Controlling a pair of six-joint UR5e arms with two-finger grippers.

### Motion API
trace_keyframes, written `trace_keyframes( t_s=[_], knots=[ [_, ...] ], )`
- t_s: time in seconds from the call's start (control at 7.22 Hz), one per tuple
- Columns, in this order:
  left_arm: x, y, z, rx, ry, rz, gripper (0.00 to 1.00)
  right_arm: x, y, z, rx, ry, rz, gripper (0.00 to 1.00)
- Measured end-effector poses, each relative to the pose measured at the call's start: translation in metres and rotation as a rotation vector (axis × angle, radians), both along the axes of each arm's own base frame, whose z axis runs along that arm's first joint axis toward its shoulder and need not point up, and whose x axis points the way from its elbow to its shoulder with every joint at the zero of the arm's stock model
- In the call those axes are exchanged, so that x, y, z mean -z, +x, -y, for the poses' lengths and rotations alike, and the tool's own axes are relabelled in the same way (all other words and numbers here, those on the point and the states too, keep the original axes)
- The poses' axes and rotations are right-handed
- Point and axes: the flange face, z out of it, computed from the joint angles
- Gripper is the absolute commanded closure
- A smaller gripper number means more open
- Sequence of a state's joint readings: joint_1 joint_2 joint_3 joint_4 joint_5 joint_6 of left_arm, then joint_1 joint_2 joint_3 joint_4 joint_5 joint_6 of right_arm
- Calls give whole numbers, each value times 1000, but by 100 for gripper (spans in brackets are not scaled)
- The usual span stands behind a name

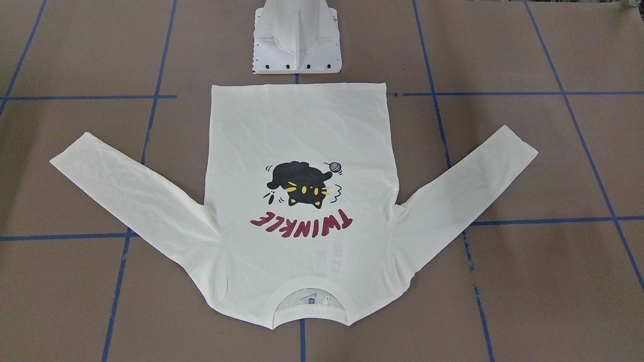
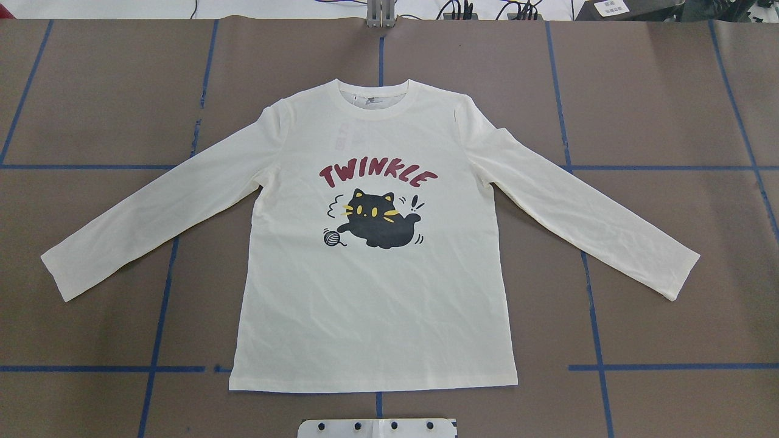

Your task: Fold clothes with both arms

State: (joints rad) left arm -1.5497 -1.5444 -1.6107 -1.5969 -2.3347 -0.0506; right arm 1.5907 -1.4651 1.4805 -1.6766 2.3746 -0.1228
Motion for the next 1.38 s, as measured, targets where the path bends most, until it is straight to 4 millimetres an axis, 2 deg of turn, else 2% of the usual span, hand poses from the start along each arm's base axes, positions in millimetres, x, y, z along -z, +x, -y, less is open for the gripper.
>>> trace_keyframes(
  t_s=[0.42, 0.55, 0.69, 0.83, 0.97, 1.11, 1.38],
  knots=[
    [1, 0, 1, -1, 4, 0, 0, 3, 0, 1, -2, 4, 1, 0],
    [3, 0, 2, -3, 16, 0, 0, 12, -1, 3, -1, 22, 2, 0],
    [7, 0, 5, -5, 40, -1, 0, 32, -1, 8, 0, 61, 4, 0],
    [16, 1, 10, -7, 67, -9, 0, 50, -2, 14, 0, 95, 8, 0],
    [33, 3, 21, -8, 101, -24, 0, 55, -5, 12, 1, 109, 16, 0],
    [44, 4, 31, -10, 124, -32, 0, 51, -11, 5, 5, 133, 33, 0],
    [46, 7, 37, -12, 139, -39, 0, 38, -48, -19, -49, 187, 80, 0]
  ],
)
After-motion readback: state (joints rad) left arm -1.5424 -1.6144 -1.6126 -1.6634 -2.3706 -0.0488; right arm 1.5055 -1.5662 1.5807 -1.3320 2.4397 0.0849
